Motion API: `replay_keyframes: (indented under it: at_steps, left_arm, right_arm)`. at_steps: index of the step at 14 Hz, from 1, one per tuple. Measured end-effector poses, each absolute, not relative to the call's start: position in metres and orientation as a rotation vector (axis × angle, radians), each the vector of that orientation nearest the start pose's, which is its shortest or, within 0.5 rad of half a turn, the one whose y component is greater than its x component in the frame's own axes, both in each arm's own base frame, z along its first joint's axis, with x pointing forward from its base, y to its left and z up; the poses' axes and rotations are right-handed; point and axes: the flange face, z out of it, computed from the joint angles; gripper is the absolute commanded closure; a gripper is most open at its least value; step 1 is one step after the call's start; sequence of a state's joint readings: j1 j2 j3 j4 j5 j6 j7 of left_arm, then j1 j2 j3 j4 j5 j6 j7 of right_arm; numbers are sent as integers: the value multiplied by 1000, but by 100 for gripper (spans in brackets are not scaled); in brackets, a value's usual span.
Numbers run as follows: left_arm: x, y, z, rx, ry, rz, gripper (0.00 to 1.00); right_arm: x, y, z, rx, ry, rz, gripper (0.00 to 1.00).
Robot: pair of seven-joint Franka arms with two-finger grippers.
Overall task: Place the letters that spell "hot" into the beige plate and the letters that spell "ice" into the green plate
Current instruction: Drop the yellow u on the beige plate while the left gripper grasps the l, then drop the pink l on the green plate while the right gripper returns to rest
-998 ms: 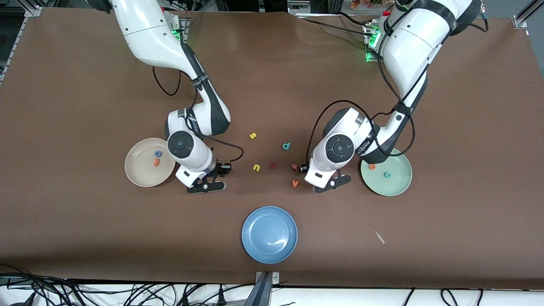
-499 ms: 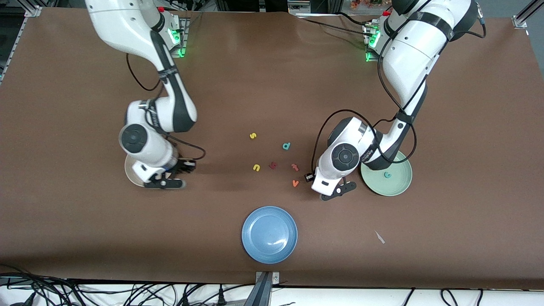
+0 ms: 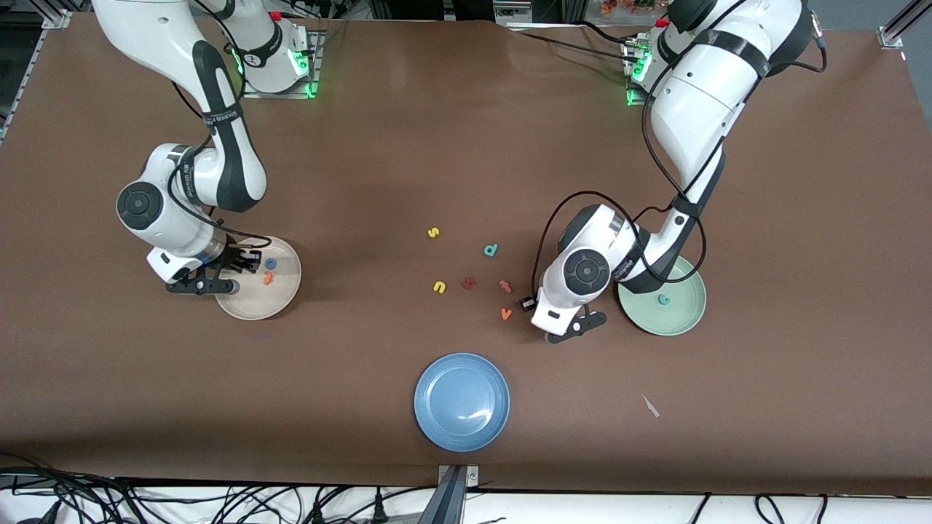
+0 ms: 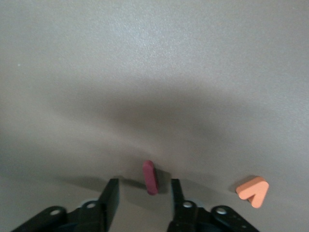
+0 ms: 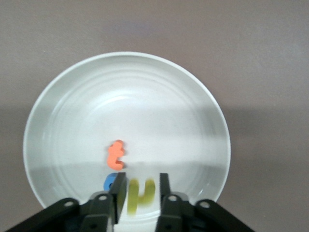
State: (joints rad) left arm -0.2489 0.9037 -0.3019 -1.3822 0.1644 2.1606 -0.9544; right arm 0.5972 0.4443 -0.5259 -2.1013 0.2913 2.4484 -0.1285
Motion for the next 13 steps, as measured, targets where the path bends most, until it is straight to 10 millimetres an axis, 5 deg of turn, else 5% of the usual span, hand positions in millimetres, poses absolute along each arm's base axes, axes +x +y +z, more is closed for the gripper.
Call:
replay_keyframes:
  at_steps: [4,7,13]
  left_arm:
    - [640,-334,176,-3089,-626,204,99]
    - [641,-334,176,-3090,-627,202,100]
    - [649,-331,193,-3081,-638,199,100]
  right_arm:
    - [595,62,268,-3112,5,141,0]
    - [609,67,300,-3080,74,214,0]
    - [611,74,317,-3055,57,322,0]
